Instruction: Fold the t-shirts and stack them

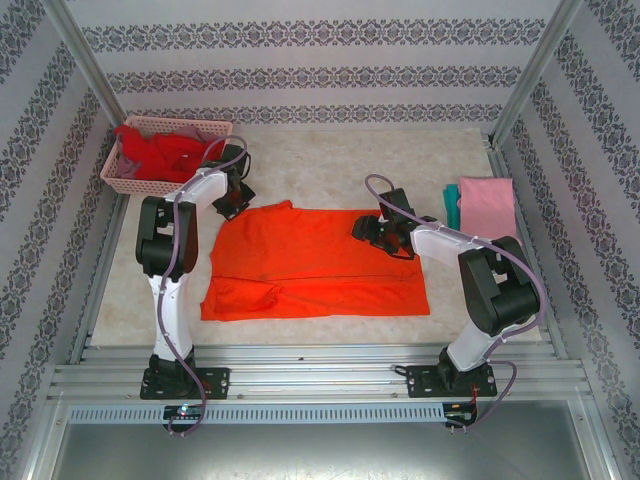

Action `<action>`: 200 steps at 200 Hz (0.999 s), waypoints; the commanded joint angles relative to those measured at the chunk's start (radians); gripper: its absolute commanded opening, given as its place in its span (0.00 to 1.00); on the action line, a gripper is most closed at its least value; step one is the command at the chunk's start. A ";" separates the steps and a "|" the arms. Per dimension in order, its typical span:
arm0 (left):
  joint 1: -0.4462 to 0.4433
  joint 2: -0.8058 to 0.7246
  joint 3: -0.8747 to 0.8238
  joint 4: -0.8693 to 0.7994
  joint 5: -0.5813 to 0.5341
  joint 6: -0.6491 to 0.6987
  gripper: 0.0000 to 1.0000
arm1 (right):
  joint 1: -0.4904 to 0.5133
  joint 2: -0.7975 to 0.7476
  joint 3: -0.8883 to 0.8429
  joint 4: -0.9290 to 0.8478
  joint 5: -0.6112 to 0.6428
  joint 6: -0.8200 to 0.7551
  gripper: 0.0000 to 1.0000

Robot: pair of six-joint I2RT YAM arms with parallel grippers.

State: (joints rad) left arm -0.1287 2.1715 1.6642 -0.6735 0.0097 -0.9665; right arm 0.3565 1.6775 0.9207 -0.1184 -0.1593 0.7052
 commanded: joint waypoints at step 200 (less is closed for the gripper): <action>0.009 0.046 -0.025 -0.096 -0.009 -0.012 0.19 | 0.009 -0.002 -0.024 0.022 -0.008 0.017 0.63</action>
State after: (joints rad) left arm -0.1307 2.1674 1.6409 -0.7376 -0.0040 -0.9741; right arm 0.3565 1.6775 0.9092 -0.1032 -0.1596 0.7090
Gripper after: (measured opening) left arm 0.195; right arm 0.632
